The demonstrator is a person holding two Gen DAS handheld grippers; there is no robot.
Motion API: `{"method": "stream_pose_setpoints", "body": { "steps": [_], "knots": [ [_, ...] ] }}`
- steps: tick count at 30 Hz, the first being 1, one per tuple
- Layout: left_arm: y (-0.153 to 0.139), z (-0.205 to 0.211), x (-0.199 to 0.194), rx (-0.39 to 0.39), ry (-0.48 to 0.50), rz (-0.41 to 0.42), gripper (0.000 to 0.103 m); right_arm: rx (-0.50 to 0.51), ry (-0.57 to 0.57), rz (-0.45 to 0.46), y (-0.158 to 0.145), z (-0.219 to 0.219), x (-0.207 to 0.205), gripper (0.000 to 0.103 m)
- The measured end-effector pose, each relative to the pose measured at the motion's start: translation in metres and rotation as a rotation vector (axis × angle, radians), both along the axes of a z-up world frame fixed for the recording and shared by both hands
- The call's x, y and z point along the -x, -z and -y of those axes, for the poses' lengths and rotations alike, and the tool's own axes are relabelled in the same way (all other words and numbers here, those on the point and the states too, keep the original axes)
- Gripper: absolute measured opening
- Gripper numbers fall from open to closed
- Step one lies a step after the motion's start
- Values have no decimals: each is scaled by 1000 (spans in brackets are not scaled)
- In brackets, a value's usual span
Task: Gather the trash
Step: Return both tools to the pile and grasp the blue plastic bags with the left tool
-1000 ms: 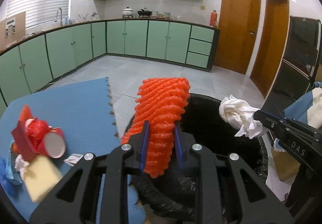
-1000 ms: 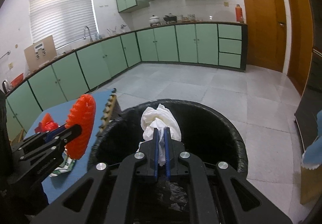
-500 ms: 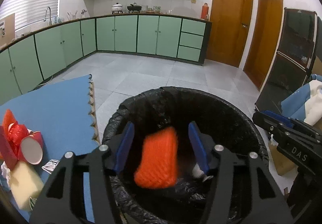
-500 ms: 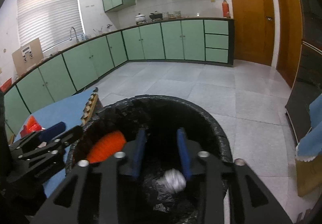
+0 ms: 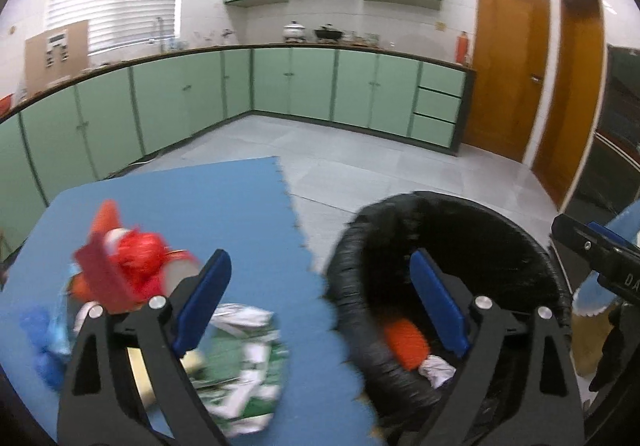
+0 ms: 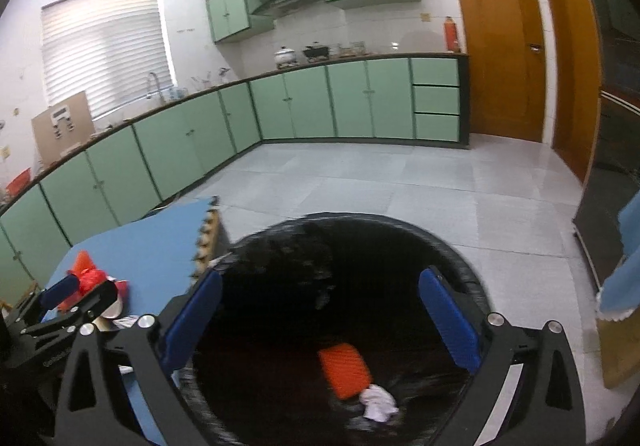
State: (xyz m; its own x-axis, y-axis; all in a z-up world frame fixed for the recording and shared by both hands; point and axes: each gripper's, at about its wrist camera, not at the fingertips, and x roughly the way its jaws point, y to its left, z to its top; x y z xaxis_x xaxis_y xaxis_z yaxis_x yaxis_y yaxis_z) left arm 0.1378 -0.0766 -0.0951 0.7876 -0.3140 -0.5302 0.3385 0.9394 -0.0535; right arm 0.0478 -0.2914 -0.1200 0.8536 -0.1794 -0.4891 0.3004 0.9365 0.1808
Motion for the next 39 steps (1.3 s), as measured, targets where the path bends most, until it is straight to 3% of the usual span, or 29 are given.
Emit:
{"method": "stream_pose_setpoints", "body": {
  "steps": [14, 26, 39],
  "knots": [
    [-13, -144, 10, -86, -301, 48, 88, 25, -252, 25, 1, -124, -46, 97],
    [16, -233, 11, -108, -478, -27, 88, 55, -382, -10, 29, -194, -65, 96],
    [50, -253, -7, -52, -475, -153, 76, 79, -447, -34, 38, -229, -77, 94]
  ]
}}
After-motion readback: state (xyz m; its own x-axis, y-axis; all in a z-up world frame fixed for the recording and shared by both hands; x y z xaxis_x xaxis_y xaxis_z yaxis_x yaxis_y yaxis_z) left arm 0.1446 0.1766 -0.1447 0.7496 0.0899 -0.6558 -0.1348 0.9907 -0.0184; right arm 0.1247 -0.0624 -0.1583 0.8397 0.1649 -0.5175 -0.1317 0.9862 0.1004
